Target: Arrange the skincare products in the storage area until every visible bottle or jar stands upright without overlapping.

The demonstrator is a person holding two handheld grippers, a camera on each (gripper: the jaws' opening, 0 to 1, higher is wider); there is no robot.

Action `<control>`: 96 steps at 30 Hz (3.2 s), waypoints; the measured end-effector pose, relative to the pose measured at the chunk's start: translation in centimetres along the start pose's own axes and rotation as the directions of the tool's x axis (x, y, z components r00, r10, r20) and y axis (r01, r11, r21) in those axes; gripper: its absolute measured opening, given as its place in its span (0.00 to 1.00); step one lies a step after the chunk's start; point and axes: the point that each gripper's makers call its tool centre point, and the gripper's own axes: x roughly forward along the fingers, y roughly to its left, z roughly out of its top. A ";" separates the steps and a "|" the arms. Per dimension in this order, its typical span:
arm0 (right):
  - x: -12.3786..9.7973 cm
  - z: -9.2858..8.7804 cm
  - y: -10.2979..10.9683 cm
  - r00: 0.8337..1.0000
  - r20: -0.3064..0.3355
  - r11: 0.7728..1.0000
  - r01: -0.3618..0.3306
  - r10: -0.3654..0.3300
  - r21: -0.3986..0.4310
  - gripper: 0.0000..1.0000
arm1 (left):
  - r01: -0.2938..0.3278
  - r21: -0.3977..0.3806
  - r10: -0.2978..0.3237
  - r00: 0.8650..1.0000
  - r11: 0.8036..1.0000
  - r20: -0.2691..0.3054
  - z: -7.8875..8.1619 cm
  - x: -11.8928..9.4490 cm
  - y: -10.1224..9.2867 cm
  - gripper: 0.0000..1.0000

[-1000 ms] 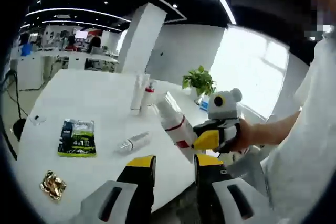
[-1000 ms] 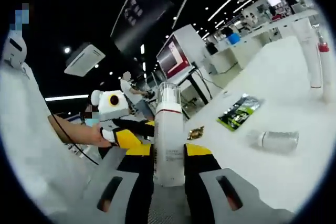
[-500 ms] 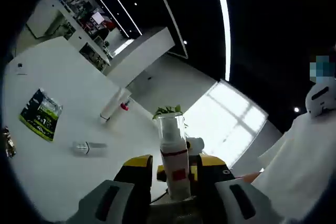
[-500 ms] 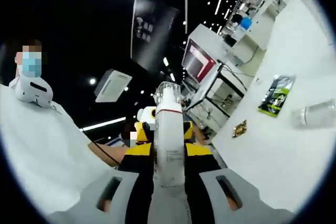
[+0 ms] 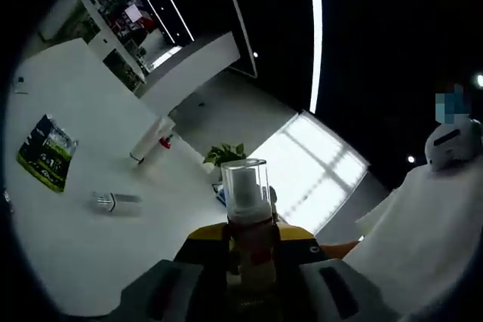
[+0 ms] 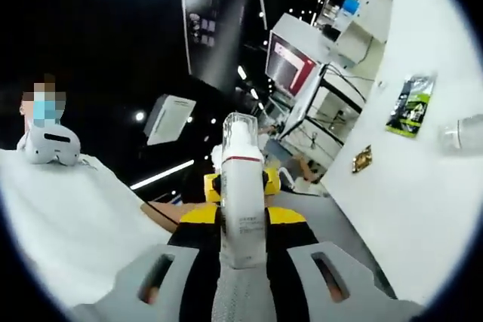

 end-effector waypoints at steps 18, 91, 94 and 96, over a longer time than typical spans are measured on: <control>0.0 -0.2 -4.9 0.804 -0.090 0.726 0.474 -0.587 -0.497 0.24 | -0.267 0.125 0.270 0.963 0.955 -0.006 -0.3 -0.3 4.0 0.19; -0.3 -3.0 -3.5 0.871 -0.174 0.863 0.392 -0.460 -0.319 0.20 | -0.195 0.002 0.194 0.979 0.981 -0.056 -1.8 0.7 3.4 0.23; -0.1 -3.5 -3.3 0.863 -0.176 0.851 0.396 -0.473 -0.344 0.21 | -0.184 0.032 0.186 0.979 0.982 -0.080 -2.1 0.9 3.1 0.22; -0.2 -3.5 -3.5 0.851 -0.170 0.825 0.403 -0.497 -0.395 0.22 | -0.193 0.048 0.197 0.977 0.980 -0.086 -2.3 0.9 3.2 0.22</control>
